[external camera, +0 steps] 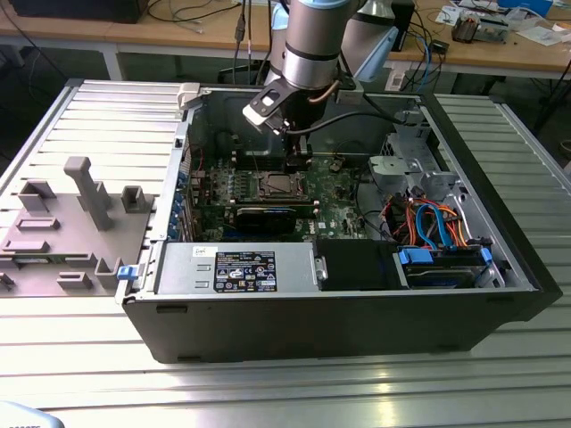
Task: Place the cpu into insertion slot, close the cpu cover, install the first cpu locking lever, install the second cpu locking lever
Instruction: 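Install the first cpu locking lever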
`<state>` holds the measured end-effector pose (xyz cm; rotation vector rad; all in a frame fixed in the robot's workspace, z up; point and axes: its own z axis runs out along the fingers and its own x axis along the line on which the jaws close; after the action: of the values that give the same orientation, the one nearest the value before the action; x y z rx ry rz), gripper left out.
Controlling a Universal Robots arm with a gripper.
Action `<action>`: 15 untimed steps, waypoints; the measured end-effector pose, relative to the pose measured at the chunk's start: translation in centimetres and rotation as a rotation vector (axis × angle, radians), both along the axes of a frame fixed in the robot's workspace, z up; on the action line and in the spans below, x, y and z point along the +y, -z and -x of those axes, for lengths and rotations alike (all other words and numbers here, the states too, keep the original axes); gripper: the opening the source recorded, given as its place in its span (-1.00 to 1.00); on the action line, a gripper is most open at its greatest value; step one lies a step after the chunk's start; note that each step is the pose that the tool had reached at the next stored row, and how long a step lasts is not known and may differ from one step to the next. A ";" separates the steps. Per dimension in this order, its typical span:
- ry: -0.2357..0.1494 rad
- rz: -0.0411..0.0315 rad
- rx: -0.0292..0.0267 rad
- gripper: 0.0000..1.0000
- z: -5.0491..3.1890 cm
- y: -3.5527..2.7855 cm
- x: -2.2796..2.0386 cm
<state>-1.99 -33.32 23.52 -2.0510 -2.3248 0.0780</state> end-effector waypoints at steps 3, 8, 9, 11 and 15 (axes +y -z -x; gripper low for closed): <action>-0.011 0.0001 0.0000 -0.79 0.00 0.00 -0.02; -0.025 0.0001 0.0000 -0.79 0.00 0.00 -0.05; -0.027 0.0001 0.0000 -0.79 0.00 0.00 -0.05; -0.032 0.0001 0.0000 -0.79 0.00 0.00 -0.06; -0.038 0.0001 0.0000 -0.79 0.00 0.01 -0.09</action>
<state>-1.99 -33.41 23.51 -2.0066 -2.3646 0.0793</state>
